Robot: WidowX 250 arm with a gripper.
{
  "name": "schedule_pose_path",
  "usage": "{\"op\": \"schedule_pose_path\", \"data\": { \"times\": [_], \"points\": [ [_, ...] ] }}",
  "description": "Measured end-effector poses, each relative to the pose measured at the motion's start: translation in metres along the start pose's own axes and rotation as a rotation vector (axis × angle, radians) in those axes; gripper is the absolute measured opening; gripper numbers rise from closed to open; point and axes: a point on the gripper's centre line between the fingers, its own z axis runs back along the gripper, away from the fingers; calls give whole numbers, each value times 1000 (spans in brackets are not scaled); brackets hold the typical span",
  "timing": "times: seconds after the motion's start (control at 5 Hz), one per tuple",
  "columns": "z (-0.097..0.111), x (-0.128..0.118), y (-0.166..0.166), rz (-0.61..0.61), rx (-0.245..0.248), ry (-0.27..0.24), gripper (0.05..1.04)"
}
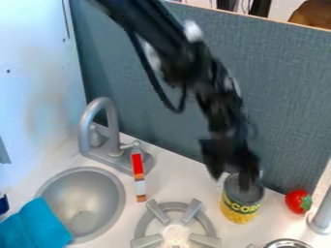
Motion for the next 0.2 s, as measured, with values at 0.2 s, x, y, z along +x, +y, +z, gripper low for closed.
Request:
{"op": "schedule_pose_path", "data": {
  "times": [0.2],
  "points": [
    [66,3,38,139,4,-109,1001]
  ]
}}
